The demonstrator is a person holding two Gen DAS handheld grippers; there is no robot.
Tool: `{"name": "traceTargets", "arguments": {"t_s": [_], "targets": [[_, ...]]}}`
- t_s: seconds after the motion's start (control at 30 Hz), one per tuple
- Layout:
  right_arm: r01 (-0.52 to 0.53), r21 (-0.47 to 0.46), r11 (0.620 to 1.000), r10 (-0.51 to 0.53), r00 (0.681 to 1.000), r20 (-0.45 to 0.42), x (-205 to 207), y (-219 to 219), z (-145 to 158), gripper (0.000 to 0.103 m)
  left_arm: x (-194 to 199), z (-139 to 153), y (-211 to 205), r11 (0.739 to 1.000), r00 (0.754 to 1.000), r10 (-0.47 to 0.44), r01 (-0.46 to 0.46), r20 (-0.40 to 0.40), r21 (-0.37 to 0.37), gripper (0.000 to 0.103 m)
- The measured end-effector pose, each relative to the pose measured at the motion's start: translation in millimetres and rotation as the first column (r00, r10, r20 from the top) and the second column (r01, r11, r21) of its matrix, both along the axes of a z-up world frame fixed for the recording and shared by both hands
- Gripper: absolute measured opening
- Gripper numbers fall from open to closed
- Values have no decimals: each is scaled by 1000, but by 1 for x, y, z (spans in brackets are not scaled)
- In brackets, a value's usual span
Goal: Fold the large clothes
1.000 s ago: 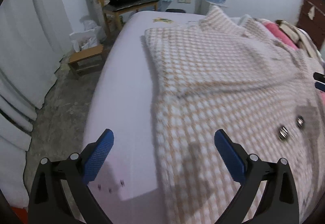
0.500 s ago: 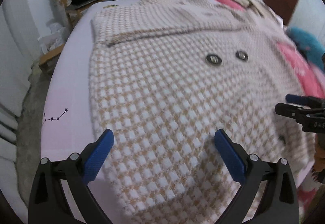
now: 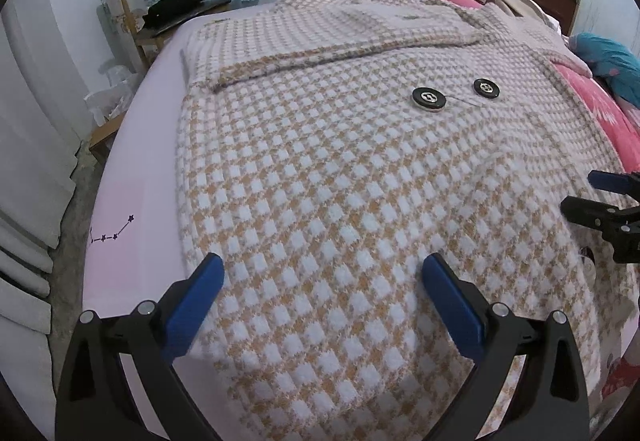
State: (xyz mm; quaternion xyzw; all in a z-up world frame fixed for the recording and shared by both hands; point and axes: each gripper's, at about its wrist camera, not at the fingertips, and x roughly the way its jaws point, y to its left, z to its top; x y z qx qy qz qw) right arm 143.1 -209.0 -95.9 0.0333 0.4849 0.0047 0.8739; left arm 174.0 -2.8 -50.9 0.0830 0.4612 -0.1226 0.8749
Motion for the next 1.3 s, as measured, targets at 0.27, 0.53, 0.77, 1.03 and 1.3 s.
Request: {"name": "traceTargets", "arguments": {"t_s": [0.27, 0.53, 0.77, 1.03, 1.3], "targets": [[6, 2, 1000, -6, 1000, 28, -13, 4, -7, 95, -2, 1, 4, 1000, 1000, 2, -2, -18, 6, 98], [16, 6, 1000, -16, 999, 31, -16, 1, 0, 95, -3, 0, 2, 1000, 1000, 6, -6, -17, 9, 98], [19, 4, 1000, -19, 999, 45, -19, 2, 1, 95, -3, 0, 2, 1000, 1000, -6, 6, -27, 10, 98], [18, 5, 1000, -18, 997, 81, -25, 3, -1, 95, -1, 2, 3, 1000, 999, -29, 30, -34, 10, 98], [-18, 77, 997, 12, 997, 77, -29, -7, 4, 95, -28, 24, 17, 999, 999, -37, 39, 38, -31, 98]]}}
